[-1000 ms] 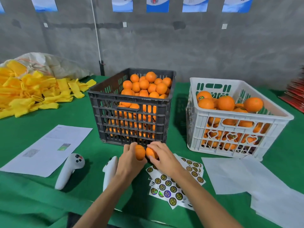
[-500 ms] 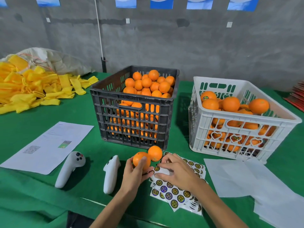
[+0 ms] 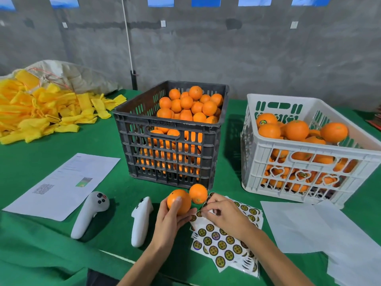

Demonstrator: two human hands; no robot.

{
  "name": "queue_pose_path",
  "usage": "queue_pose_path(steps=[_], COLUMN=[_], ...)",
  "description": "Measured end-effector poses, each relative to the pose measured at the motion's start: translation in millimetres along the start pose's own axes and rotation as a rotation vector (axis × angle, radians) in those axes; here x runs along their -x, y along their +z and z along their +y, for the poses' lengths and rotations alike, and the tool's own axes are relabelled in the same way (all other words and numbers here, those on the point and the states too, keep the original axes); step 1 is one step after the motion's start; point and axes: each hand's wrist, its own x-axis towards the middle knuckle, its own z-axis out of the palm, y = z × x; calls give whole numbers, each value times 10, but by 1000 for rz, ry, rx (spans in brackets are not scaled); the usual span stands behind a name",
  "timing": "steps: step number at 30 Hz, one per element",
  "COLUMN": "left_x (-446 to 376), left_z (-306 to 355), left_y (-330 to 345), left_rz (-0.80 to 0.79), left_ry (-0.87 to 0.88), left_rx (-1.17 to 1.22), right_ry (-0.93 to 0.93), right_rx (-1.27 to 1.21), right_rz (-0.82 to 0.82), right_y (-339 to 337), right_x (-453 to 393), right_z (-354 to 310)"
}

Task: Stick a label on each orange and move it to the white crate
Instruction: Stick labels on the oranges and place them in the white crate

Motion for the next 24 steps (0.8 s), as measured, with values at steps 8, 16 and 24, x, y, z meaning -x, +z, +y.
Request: queue_pose_path(steps=[8,16,24], left_x=[-14,13,-3], left_z=[-38,-5,-8], left_y=[-36,-20,53], left_rz=[-8,-4,-29], left_ry=[23,35,-46], left_rx=[44,40,107], right_ry=[-28,-11,13], right_rx=[133,21,-6], right_rz=[-78,-3,62], right_y=[-24,2,-18], right_x=[-22,-24,71], right_z=[-17,-29,23])
